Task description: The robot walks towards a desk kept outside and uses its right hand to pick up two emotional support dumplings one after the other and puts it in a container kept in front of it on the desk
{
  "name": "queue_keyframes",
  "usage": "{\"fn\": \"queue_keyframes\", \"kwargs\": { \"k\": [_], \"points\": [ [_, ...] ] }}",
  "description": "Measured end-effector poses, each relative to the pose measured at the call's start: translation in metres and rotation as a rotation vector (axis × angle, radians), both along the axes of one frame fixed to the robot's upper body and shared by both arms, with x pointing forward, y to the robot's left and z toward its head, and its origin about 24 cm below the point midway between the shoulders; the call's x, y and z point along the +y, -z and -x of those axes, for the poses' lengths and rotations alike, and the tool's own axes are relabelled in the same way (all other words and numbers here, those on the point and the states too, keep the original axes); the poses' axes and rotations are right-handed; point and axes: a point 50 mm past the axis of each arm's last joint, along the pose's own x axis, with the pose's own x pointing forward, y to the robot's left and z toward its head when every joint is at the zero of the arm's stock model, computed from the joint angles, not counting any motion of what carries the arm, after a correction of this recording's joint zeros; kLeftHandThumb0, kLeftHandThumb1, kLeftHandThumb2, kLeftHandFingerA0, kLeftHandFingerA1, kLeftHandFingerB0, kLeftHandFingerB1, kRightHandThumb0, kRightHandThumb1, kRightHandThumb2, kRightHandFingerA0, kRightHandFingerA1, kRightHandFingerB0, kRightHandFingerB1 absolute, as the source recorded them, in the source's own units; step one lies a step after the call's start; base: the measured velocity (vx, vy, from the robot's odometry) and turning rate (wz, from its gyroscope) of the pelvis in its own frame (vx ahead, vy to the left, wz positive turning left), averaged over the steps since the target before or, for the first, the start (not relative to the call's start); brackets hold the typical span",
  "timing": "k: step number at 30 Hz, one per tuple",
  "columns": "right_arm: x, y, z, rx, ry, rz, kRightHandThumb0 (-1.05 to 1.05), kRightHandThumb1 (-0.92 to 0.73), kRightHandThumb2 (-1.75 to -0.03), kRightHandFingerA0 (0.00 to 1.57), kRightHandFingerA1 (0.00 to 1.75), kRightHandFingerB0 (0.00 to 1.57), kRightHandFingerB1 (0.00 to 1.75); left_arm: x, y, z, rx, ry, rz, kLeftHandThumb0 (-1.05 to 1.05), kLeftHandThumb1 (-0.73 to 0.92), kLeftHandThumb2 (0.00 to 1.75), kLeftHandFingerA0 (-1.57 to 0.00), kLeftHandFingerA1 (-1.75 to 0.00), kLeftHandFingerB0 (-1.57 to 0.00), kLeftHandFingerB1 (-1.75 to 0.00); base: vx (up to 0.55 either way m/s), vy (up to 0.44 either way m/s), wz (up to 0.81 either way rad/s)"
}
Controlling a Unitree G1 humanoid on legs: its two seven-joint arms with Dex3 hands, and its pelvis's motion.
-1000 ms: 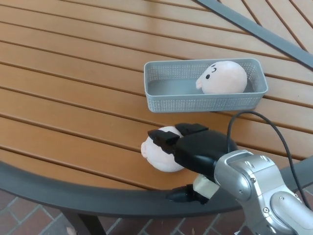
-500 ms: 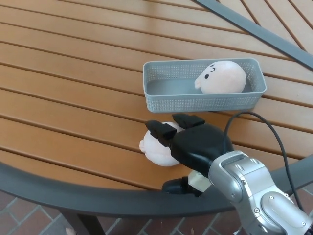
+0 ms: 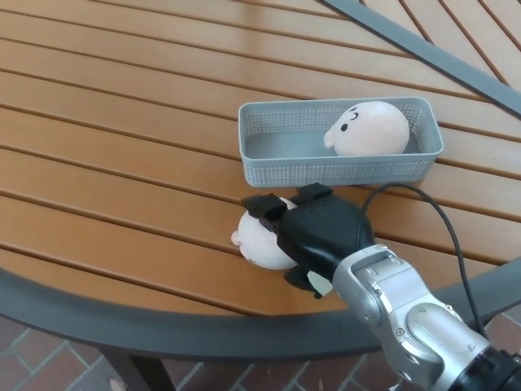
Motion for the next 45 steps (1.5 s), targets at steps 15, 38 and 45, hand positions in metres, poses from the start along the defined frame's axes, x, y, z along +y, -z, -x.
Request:
{"fn": "queue_keyframes", "kwargs": {
  "k": [15,38,45],
  "points": [
    [0.019,0.012,-0.013,-0.187,-0.082,0.02,-0.31,-0.54,-0.57,0.82,1.65,0.84,0.76,-0.011,0.006,-0.003,0.009,0.017,0.008,-0.2,0.63,0.57,-0.82,-0.77,-0.74,-0.58,0.0,0.0,0.0],
    [0.013,-0.037,0.005,-0.454,-0.216,-0.296,-0.07,-0.48,-0.86,0.8,1.75,0.69,1.75,-0.012,0.005,-0.005,0.01,0.02,-0.004,-0.26,0.61,0.57,-0.82,-0.79,-0.75,-0.58,0.0,0.0,0.0],
    [0.013,-0.097,0.012,-0.575,-0.27,-0.439,-0.05,-0.43,-0.95,0.86,1.75,0.72,1.73,-0.011,0.005,-0.005,0.009,0.016,-0.003,-0.2,0.64,0.58,-0.82,-0.77,-0.74,-0.58,0.0,0.0,0.0]
  ]
}}
